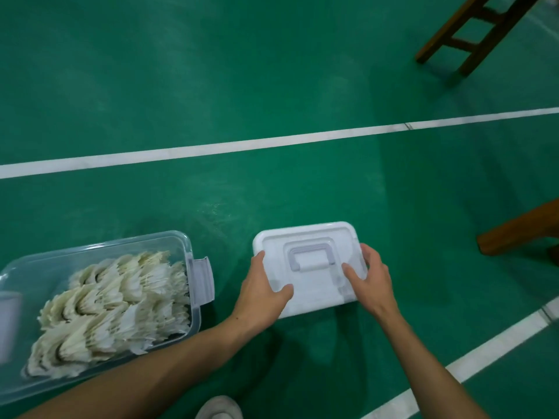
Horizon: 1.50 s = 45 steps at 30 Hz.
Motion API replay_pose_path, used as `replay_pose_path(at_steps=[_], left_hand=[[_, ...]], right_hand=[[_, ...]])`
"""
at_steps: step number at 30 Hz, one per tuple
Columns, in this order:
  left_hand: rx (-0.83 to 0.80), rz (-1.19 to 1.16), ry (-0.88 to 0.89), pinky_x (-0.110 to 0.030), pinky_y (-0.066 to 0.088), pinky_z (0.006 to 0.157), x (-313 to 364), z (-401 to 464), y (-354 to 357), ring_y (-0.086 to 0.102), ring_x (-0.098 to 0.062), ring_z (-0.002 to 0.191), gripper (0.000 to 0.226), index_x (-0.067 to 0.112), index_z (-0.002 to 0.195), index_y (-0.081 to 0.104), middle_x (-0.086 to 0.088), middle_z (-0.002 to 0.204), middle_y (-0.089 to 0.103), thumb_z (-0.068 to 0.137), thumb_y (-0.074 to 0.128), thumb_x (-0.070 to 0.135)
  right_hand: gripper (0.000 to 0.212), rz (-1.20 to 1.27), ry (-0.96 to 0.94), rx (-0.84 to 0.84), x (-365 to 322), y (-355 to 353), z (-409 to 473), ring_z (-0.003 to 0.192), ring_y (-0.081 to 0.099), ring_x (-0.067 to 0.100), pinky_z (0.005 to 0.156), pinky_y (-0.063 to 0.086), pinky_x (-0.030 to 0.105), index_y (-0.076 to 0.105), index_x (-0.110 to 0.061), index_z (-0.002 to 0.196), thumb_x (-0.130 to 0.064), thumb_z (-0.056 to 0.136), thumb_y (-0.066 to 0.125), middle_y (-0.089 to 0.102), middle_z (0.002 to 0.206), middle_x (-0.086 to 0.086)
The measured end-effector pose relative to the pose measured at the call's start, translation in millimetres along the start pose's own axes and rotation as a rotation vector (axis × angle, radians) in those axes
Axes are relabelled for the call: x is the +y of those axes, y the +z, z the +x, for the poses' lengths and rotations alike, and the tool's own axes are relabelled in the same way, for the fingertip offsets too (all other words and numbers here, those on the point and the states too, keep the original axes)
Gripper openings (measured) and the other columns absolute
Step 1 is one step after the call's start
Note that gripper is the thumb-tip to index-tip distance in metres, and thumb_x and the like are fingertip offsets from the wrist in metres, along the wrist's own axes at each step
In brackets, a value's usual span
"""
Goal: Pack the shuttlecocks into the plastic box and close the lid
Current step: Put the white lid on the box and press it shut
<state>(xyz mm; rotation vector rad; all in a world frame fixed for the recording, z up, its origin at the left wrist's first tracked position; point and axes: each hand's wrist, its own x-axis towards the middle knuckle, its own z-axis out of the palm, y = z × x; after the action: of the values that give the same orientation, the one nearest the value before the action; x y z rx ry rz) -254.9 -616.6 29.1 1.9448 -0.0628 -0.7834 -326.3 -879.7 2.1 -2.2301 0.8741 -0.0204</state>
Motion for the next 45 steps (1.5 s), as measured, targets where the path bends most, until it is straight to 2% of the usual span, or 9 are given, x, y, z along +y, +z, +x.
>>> replay_pose_path(at_steps=[3,6,9,19,25,28,33,38,45], left_hand=[[0.09,-0.025,0.161,-0.042,0.044,0.116,31.1,-9.6,-24.7,0.048,-0.019,0.143,0.09,0.025,0.164,0.021,0.007,0.16,0.044,0.091,0.074,0.035],[0.235,-0.032,0.277,-0.05,0.054,0.106,51.0,-20.5,-71.9,0.058,-0.019,0.129,0.079,0.028,0.158,0.033,0.008,0.151,0.053,0.089,0.069,0.039],[0.395,-0.03,0.317,-0.044,0.06,0.097,48.2,-36.8,-127.5,0.062,-0.011,0.117,0.065,0.027,0.153,0.042,0.011,0.147,0.054,0.095,0.071,0.024],[0.73,-0.044,0.203,-0.013,0.054,0.071,-45.4,-117.2,-272.6,0.063,0.003,0.097,0.051,0.029,0.14,0.054,0.022,0.129,0.061,0.095,0.074,0.016],[0.785,-0.053,0.087,-0.035,0.059,0.078,-102.2,-167.8,-297.9,0.067,-0.011,0.094,0.043,0.026,0.133,0.062,0.018,0.127,0.065,0.093,0.074,0.014],[0.765,-0.06,0.054,-0.037,0.058,0.078,-121.8,-176.3,-293.8,0.066,-0.01,0.093,0.044,0.027,0.133,0.061,0.018,0.126,0.065,0.093,0.076,0.016],[0.76,-0.037,0.09,-0.029,0.052,0.072,-136.7,-166.2,-289.1,0.065,-0.007,0.095,0.047,0.028,0.131,0.063,0.019,0.125,0.066,0.09,0.081,0.018],[0.788,-0.025,0.097,-0.041,0.054,0.079,-148.5,-149.2,-282.5,0.064,-0.013,0.102,0.046,0.033,0.128,0.062,0.023,0.124,0.066,0.088,0.083,0.024],[0.854,-0.078,0.083,-0.04,0.056,0.082,-165.4,-137.4,-271.1,0.064,-0.017,0.111,0.044,0.029,0.128,0.063,0.012,0.125,0.066,0.089,0.083,0.026]], right_hand=[[0.061,0.072,-0.07,0.158,-34.9,-23.4,4.8,0.121,0.057,0.018,0.107,0.045,0.036,0.049,-0.013,0.149,-0.022,0.094,0.075,0.06,0.14,0.006],[0.059,0.144,-0.142,0.232,-82.6,-32.6,3.3,0.121,0.06,0.02,0.108,0.05,0.046,0.05,-0.015,0.148,-0.027,0.094,0.071,0.063,0.137,0.002],[0.063,0.178,-0.222,0.214,-136.4,-13.3,-8.3,0.121,0.06,0.021,0.104,0.052,0.049,0.049,-0.019,0.148,-0.036,0.09,0.066,0.062,0.136,-0.003],[0.054,0.253,-0.368,-0.073,-254.8,101.1,-88.6,0.117,0.061,0.01,0.102,0.054,0.042,0.051,-0.021,0.147,-0.019,0.096,0.069,0.062,0.135,-0.01],[0.052,0.239,-0.344,-0.129,-259.4,128.9,-151.8,0.108,0.06,-0.001,0.087,0.053,0.033,0.052,-0.026,0.143,-0.021,0.094,0.071,0.059,0.125,-0.01],[0.054,0.173,-0.307,-0.146,-244.7,132.9,-172.8,0.102,0.059,-0.002,0.076,0.048,0.019,0.051,-0.028,0.145,-0.025,0.095,0.072,0.056,0.122,-0.013],[0.047,0.135,-0.27,-0.154,-231.3,142.6,-179.4,0.096,0.061,-0.006,0.08,0.053,0.025,0.054,-0.037,0.134,-0.029,0.094,0.077,0.057,0.118,-0.014],[0.042,0.101,-0.307,-0.13,-233.3,150.3,-165.9,0.095,0.061,-0.004,0.068,0.047,0.012,0.056,-0.038,0.128,-0.027,0.094,0.078,0.056,0.122,-0.01],[0.045,-0.009,-0.328,-0.111,-219.3,169.5,-151.6,0.116,0.05,0.017,0.096,0.045,0.037,0.056,-0.029,0.137,-0.037,0.096,0.072,0.055,0.128,-0.006]])
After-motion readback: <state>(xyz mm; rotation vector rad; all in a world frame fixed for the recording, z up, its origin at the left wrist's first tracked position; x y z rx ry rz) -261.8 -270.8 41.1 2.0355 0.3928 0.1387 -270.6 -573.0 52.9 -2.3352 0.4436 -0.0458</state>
